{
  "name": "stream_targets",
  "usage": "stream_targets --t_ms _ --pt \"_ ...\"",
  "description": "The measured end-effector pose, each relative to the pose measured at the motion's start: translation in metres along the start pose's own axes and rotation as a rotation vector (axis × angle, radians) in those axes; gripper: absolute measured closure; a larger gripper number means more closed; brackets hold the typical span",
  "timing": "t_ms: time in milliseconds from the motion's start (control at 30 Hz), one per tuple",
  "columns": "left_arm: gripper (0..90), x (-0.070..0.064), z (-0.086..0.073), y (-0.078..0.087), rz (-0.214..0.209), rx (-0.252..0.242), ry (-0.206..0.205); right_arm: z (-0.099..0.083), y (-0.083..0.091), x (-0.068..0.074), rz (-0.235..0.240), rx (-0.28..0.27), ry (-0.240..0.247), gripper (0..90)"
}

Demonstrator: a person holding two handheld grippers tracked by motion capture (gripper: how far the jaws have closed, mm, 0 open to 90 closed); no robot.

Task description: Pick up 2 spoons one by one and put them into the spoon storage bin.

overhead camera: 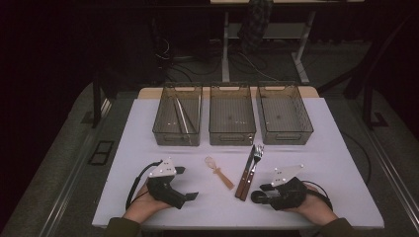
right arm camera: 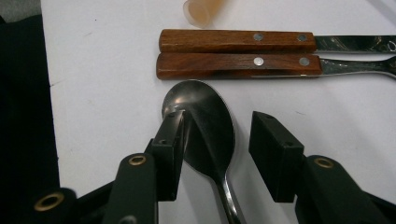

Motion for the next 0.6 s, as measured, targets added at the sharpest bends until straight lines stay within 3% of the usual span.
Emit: stream_targets --t_ms 267,600 --pt "0.0 0.0000 0.0000 0.0000 0.001 0.000 -0.001 -0.0016 0.0016 0.0004 0.031 0.004 0.024 66.1" --pt "0.0 0.0004 0.0002 0.0005 0.009 0.000 -0.002 -0.0031 0.0050 -0.0008 0.028 0.009 0.044 75.4"
Point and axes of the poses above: each handheld gripper's, and its own axes: y roughly backward along the jaws, z roughly out of its top, x roughly to its left, the point moved 2 cm from there along -y, roughly forward along the jaws, and after that the axes turned 8 degrees about x, right-handed, at the moved point
